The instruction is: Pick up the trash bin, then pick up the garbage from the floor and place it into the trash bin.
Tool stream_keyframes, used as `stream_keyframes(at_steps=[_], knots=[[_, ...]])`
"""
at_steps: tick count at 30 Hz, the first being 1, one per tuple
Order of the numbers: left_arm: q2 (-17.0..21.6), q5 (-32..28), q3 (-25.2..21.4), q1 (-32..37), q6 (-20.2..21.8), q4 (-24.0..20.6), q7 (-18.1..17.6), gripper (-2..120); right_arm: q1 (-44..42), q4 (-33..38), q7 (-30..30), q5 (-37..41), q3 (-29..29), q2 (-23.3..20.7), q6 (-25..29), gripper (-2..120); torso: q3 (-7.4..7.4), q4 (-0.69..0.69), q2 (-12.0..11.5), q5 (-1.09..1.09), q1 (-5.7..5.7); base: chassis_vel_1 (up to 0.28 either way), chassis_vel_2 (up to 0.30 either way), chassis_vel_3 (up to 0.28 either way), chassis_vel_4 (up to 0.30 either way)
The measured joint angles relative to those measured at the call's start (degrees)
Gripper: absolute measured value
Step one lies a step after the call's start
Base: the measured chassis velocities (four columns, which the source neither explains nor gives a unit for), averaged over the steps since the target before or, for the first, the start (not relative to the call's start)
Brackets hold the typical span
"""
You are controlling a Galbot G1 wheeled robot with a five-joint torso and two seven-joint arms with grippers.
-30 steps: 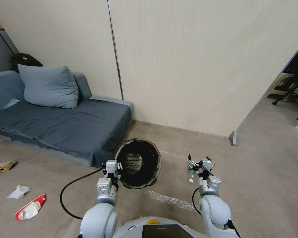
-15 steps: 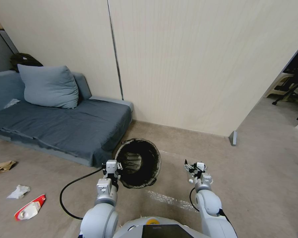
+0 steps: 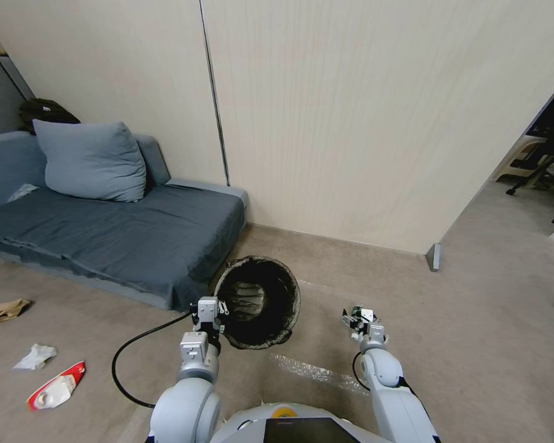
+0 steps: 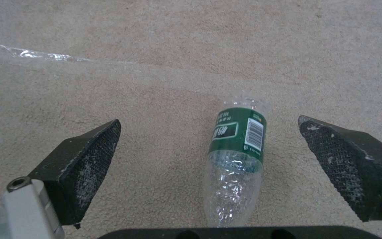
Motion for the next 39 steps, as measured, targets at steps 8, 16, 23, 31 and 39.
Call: stream_keyframes(at_steps=[8, 16, 23, 31, 39], knots=[[0.04, -0.08, -0.25, 0.15, -0.07, -0.01, 0.00, 1, 3.61, -8.72, -1.23, -1.69, -0.13, -0.33, 1.88, 100, 0.00, 0.01, 0.00, 0.02, 0.00, 0.000, 0.000, 0.000, 0.000], [0.34, -0.07, -0.39, 0.44, -0.09, -0.12, 0.00, 1, 4.95, -11.24, -1.39, -1.75, -0.11, -0.44, 2.44, 100, 0.00, -0.01, 0.00, 0.01, 0.00, 0.000, 0.000, 0.000, 0.000], [0.56, -0.03, -0.42, 0.57, -0.09, -0.30, -0.01, 1, 10.56, -20.63, -2.02, -1.83, 0.29, -1.04, 4.69, 97, 0.00, 0.03, 0.00, 0.02, 0.00, 0.000, 0.000, 0.000, 0.000], [0.59, 0.41, -0.24, 0.96, -0.09, -0.32, -0.02, 1, 12.41, -26.21, -2.92, -1.80, 1.19, -1.43, 7.57, 69, 0.00, 0.01, 0.00, 0.03, 0.00, 0.000, 0.000, 0.000, 0.000], [0.73, 0.47, -0.20, 1.08, -0.10, -0.42, -0.02, 1, 12.88, -27.53, -3.48, -1.61, 1.53, -1.81, 8.75, 38, 0.00, 0.01, 0.00, 0.01, 0.00, 0.000, 0.000, 0.000, 0.000]])
